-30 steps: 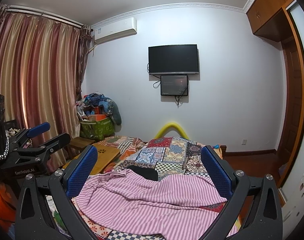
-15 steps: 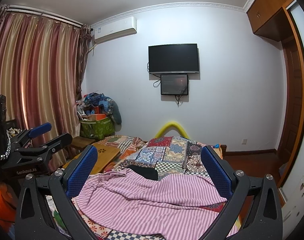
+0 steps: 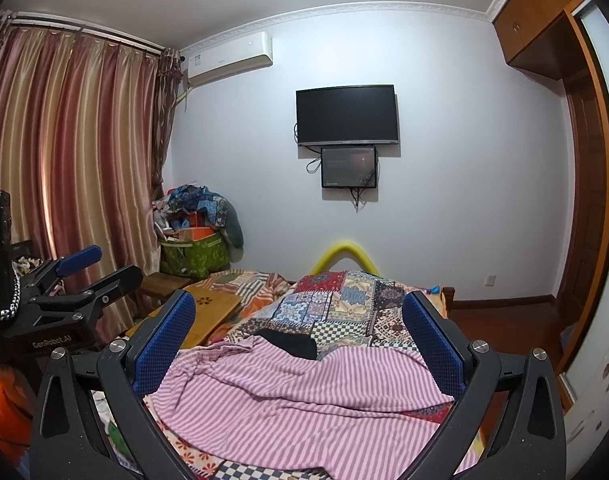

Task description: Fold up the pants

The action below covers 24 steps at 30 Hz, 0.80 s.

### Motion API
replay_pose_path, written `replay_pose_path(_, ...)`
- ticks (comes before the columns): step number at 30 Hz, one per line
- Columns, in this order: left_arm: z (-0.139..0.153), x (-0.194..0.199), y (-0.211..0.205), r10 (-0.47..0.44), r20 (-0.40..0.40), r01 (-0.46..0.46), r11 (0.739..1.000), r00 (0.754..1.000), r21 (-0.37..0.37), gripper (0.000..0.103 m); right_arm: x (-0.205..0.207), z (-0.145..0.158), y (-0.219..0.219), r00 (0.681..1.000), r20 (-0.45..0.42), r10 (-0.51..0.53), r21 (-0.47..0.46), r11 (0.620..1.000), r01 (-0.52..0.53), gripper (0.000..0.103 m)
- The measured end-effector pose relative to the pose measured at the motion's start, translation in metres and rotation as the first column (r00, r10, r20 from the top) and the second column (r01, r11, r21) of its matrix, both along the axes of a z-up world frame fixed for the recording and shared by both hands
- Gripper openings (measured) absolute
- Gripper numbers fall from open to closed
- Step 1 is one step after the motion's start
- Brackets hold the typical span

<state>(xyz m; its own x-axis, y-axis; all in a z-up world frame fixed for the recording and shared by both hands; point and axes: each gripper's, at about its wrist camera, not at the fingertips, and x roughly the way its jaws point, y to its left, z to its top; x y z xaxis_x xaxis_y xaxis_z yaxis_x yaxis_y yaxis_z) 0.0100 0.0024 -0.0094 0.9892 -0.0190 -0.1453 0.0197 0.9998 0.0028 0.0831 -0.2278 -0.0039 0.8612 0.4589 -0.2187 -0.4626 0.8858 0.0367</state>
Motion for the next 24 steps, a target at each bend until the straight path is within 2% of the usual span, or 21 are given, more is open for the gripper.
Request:
replay_pose_path(9,-0.011,0.017,0.007,0.031,-0.028,-0.030,1.000,0.999,0.006,0.103,0.013,-0.009,-0.003,0.999,-0.033,-0.010,0.000,1.000,0.010,0.103)
replay_pose_path(15,-0.031,0.052,0.021,0.070,-0.086,-0.068,0.997,0.994,0.036,0.103,0.035,-0.030,-0.012,0.996,-0.051,-0.071,-0.047,0.996,0.069,0.103)
replay_pose_path(20,-0.062,0.100,0.040,0.103,-0.158,-0.093,0.993,0.982,0.069,0.103,0.075,-0.059,-0.033,0.980,-0.152,-0.126,-0.092,0.989,0.112,0.103)
replay_pose_path(24,-0.094,0.143,0.055,0.142,-0.208,-0.128,0.989,0.968,0.077,0.103,0.114,-0.090,-0.054,0.954,-0.237,-0.181,-0.145,0.978,0.150,0.103)
